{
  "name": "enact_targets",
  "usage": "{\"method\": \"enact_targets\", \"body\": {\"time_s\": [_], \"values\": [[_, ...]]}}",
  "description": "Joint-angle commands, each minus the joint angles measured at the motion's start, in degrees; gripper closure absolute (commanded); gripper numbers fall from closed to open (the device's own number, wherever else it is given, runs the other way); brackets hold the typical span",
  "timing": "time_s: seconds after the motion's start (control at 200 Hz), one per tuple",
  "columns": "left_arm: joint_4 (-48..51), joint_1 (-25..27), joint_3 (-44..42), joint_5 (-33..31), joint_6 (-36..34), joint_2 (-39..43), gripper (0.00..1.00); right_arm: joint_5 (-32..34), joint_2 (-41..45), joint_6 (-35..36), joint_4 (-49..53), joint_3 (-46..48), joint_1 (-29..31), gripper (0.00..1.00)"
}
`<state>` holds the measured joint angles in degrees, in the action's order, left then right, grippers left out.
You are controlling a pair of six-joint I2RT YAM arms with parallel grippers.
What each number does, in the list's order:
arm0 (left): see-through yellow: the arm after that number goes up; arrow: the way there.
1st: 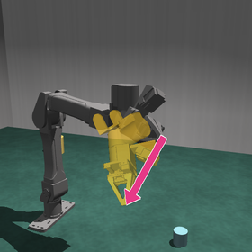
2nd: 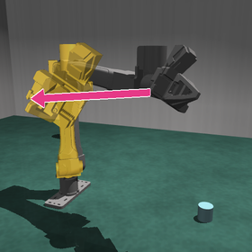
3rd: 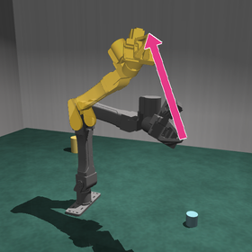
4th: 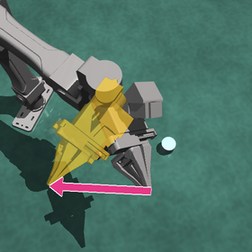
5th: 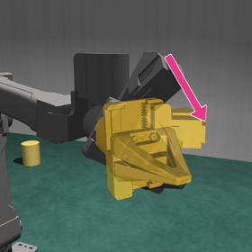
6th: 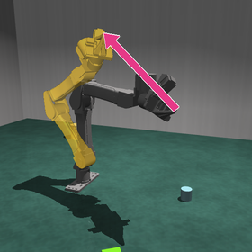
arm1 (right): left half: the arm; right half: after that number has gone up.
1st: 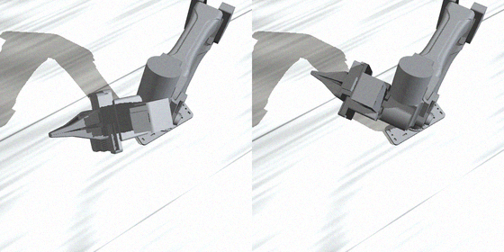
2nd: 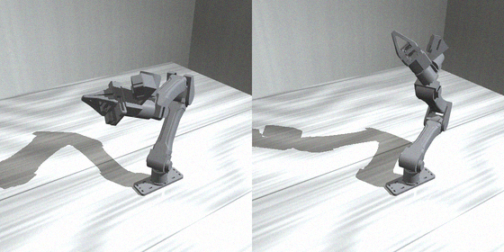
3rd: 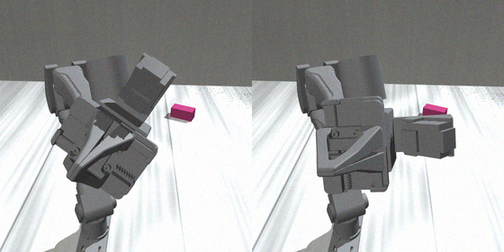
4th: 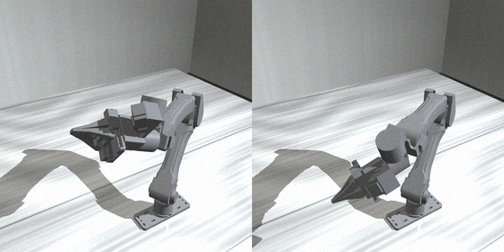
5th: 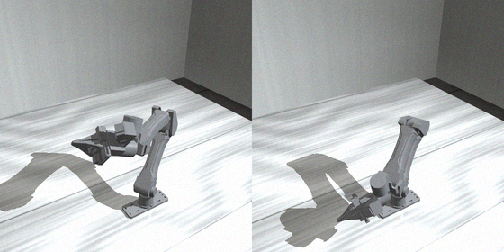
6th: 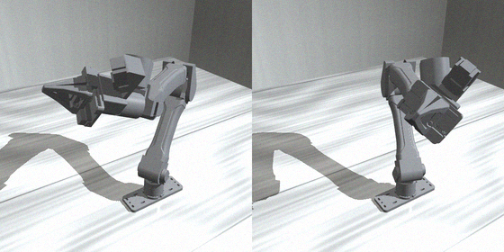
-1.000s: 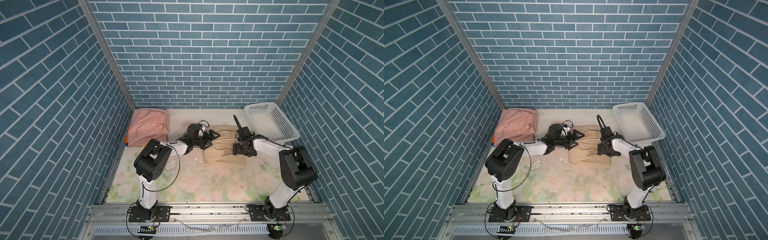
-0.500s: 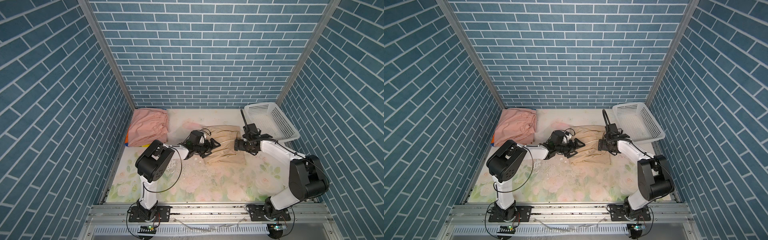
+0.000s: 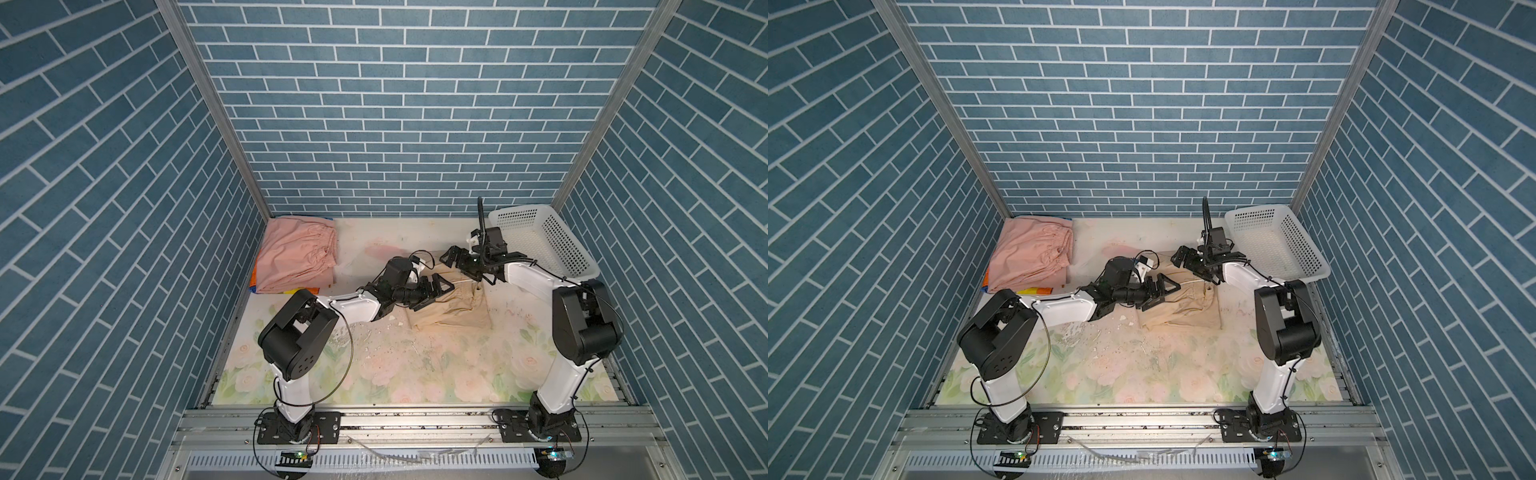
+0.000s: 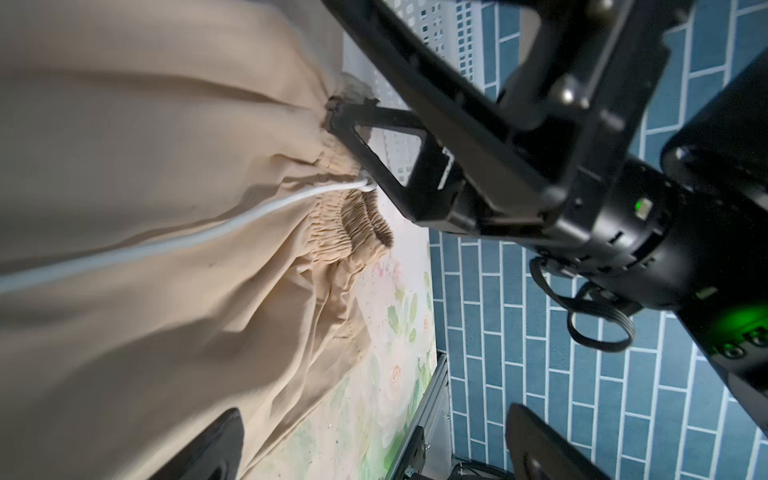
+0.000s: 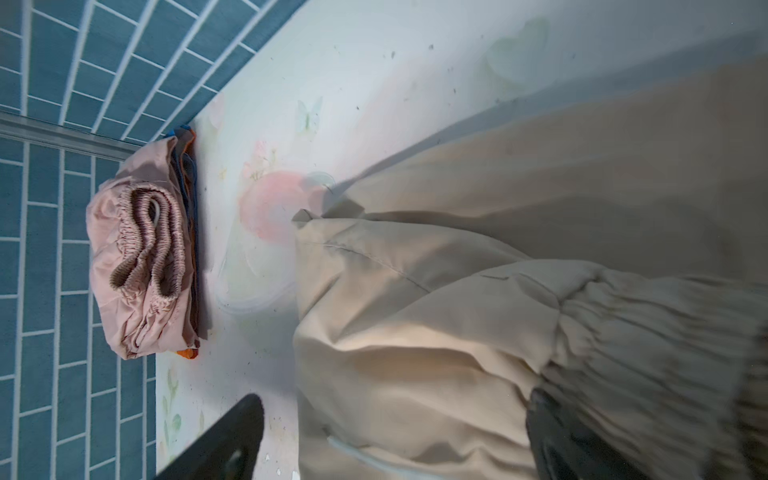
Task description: Fold and stack the shorts
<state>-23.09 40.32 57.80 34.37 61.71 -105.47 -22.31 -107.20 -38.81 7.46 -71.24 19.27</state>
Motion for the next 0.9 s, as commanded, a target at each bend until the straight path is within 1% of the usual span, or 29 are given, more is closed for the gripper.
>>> {"method": "enact_targets", "body": {"time_s": [0.0,0.2,0.36,0.44,0.535,0.62,0.66,0.71,0.74,0.82,0.86,0.895], "values": [[-1.18,0.29,-2.72,-0.64,-0.20,-2.55,0.01,-3.11,-3.80,0.18,-2.00,-3.70,-1.19,0.01],[-2.74,0.29,-8.12,-1.04,-0.59,-3.34,0.00,-4.98,-9.16,4.82,-0.52,-6.30,-4.62,0.01],[-2.93,0.29,-11.80,-1.23,-1.24,-3.77,0.00,-5.29,-10.43,9.04,2.41,-7.87,-5.84,0.01],[-2.35,0.29,-12.03,-0.90,-2.02,-3.54,0.00,-5.46,-10.11,10.81,3.65,-8.37,-6.29,0.01],[3.18,0.29,-8.66,-0.53,-6.21,-2.14,0.00,-5.82,-8.23,12.31,5.17,-9.06,-6.43,0.01],[13.21,0.29,-2.71,-1.66,-13.03,0.42,0.00,-6.00,-4.45,12.63,5.88,-8.48,-6.43,0.01],[19.49,0.38,0.65,-3.87,-17.90,2.19,0.00,-6.06,-1.99,12.08,5.69,-7.29,-6.37,0.01],[26.70,0.48,4.74,-8.52,-23.55,4.43,0.00,-6.53,1.14,10.97,4.82,-4.96,-6.25,0.01],[30.91,0.55,6.47,-12.83,-26.45,5.75,0.00,-6.84,3.00,10.18,3.92,-3.15,-6.21,0.01],[36.26,0.17,10.05,-22.67,-32.27,8.22,0.00,-7.55,7.40,8.18,1.46,2.45,-5.91,0.01],[37.80,-0.32,11.46,-26.03,-34.45,8.33,0.01,-8.27,8.80,7.43,0.02,5.09,-5.65,0.01],[38.90,-1.09,12.75,-27.64,-35.67,7.88,0.00,-8.74,9.87,7.05,-0.74,7.03,-5.29,0.01]]}}
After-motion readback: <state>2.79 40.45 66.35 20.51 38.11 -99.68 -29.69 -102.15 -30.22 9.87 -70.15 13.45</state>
